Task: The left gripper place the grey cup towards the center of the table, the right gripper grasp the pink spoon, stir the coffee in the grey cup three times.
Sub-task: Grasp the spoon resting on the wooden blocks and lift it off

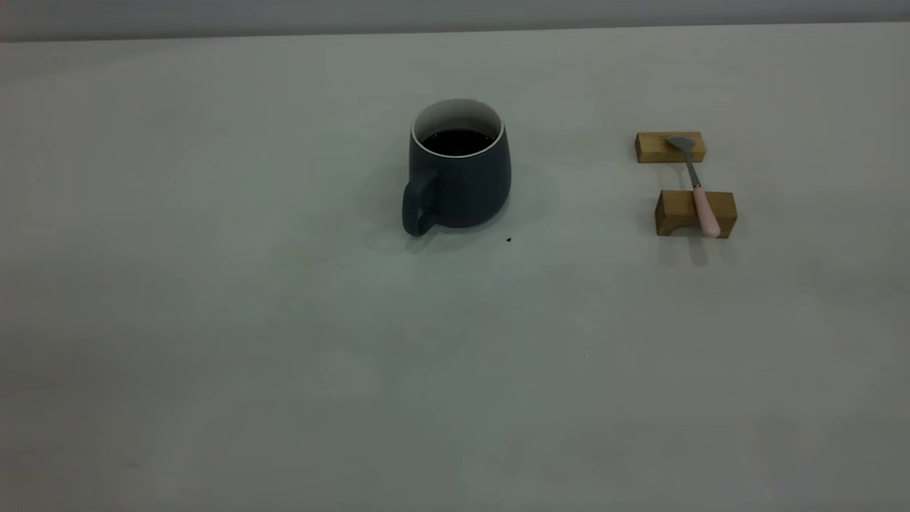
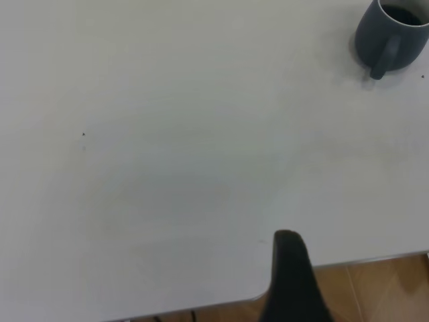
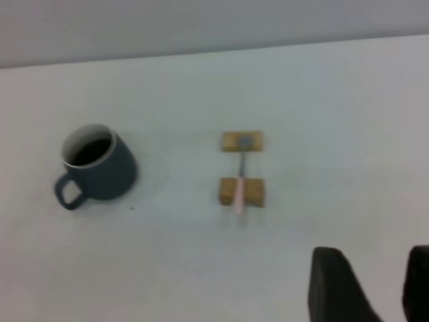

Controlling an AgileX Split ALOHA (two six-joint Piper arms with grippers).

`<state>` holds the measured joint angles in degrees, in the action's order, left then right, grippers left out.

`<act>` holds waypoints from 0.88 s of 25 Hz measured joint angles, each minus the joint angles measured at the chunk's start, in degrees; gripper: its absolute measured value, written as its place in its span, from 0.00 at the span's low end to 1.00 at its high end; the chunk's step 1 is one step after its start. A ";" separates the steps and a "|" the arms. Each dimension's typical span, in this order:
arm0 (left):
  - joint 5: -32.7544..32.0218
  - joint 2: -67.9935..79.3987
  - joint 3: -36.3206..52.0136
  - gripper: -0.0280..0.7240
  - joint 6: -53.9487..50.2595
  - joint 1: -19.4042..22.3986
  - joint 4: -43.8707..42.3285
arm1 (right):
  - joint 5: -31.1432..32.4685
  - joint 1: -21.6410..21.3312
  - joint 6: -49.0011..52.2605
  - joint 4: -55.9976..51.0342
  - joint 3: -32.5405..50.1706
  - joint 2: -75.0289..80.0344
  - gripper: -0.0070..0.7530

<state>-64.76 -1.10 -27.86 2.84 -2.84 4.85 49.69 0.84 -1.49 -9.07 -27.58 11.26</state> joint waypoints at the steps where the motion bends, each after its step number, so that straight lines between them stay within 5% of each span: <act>1: 0.00 0.00 0.00 0.79 0.00 0.00 0.00 | -2.62 0.00 -0.82 -1.24 0.00 4.03 0.46; 8: 0.00 0.00 0.00 0.79 0.00 0.00 0.00 | -16.84 0.00 -13.81 -15.77 -1.32 32.73 0.75; 13: 0.00 0.00 0.00 0.79 0.00 0.00 0.00 | -17.33 0.00 -27.16 -28.06 -8.08 51.89 0.76; 18: 0.00 0.00 0.00 0.79 0.00 0.00 0.00 | -13.47 0.67 -29.18 -30.28 -16.80 70.33 0.73; 22: 0.00 0.00 0.00 0.79 0.00 0.00 0.00 | -12.85 5.14 -28.40 -27.89 -22.92 81.23 0.70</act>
<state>-64.76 -1.10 -27.86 2.84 -2.84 4.85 36.84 5.99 -29.90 -36.95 -50.50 92.50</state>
